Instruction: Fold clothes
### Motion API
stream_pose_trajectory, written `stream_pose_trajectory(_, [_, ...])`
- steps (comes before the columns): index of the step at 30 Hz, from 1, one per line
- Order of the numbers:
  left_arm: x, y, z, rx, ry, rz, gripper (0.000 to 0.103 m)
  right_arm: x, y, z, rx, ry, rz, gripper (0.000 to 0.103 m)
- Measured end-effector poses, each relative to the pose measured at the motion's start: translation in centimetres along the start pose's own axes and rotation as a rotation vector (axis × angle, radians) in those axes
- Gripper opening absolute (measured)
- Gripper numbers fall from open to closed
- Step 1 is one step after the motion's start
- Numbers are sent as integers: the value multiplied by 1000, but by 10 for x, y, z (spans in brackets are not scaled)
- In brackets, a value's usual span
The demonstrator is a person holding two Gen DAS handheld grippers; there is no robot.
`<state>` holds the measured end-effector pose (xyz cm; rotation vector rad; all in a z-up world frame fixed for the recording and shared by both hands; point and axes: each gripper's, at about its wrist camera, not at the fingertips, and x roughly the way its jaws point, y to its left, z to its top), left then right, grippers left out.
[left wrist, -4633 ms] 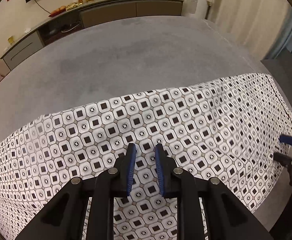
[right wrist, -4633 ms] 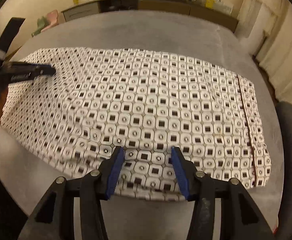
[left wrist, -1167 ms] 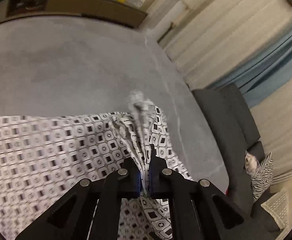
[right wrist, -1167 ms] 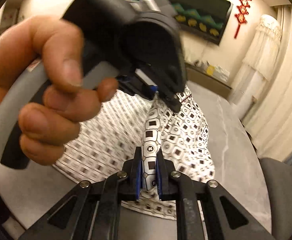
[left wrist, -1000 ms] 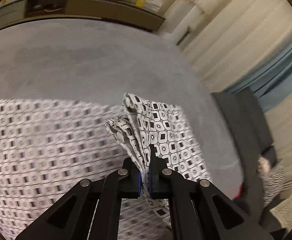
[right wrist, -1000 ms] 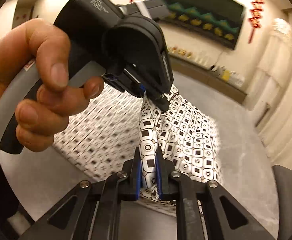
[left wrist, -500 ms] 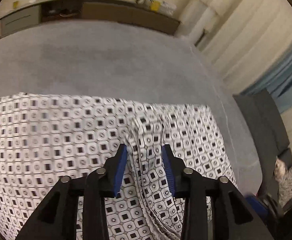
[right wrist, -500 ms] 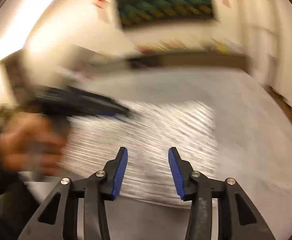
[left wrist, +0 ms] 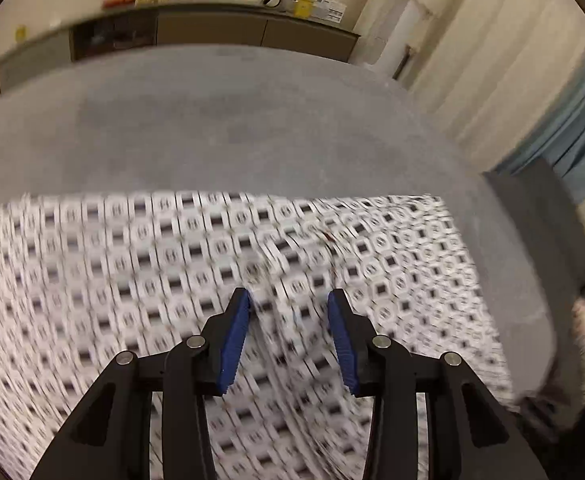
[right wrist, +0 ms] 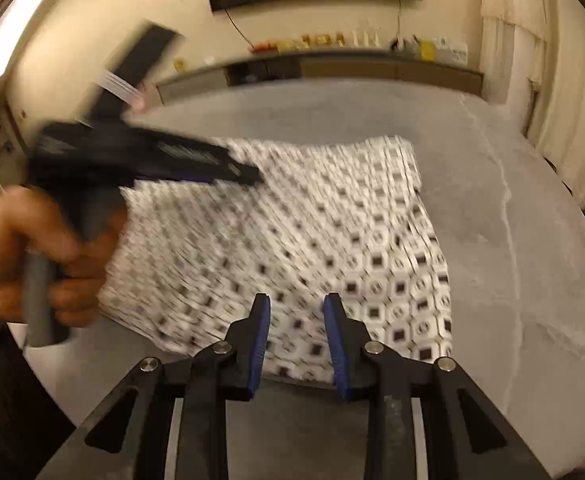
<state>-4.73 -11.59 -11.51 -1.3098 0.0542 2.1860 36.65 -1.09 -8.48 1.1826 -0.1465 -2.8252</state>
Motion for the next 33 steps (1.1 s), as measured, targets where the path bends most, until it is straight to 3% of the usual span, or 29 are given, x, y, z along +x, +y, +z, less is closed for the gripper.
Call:
stream_pose_trajectory(1, [-1, 1, 2, -2, -1, 6, 39, -1, 6, 0, -30, -11, 8, 31])
stream_pose_trajectory(6, [-28, 15, -23, -108, 61, -124, 41, 72, 3, 3, -50, 59, 22, 31])
stream_pose_trajectory(9, [-37, 18, -41, -148, 60, -141, 45, 98, -6, 13, -22, 35, 39, 32])
stream_pose_trajectory(12, [-28, 5, -34, -144, 46, -167, 48, 128, -20, 37, -37, 32, 49, 34])
stream_pose_trajectory(13, [-24, 1, -30, -132, 38, -173, 46, 133, -18, 39, -43, 33, 44, 34])
stream_pose_trajectory(14, [-21, -4, -28, -112, 36, -178, 18, 138, -16, 41, -49, 35, 39, 34])
stream_pose_trajectory(15, [-20, -7, -25, -95, 31, -177, 6, 143, -15, 43, -54, 37, 33, 34])
stream_pose_trajectory(17, [-26, -5, -25, -76, 9, -149, 5, 148, -18, 50, -50, -11, 41, 34])
stream_pose_trajectory(19, [-32, -4, -25, -57, -13, -121, 5, 165, -20, 57, -49, -33, 40, 48])
stream_pose_trajectory(20, [-35, -3, -24, -48, -24, -107, 5, 176, -20, 60, -54, -15, 35, 49])
stream_pose_trajectory(22, [-38, -1, -25, -33, -36, -84, 6, 202, -22, 65, -79, 23, 12, 49])
stream_pose_trajectory(25, [-18, 2, -35, -52, 23, -98, 11, 215, -35, 74, -37, 8, 5, 49])
stream_pose_trajectory(29, [-36, 5, -47, -42, 22, -86, 23, 229, -53, 87, 23, -16, -3, 49])
stream_pose_trajectory(33, [-54, 7, -59, -32, 22, -74, 24, 241, -77, 100, 138, -10, -18, 49])
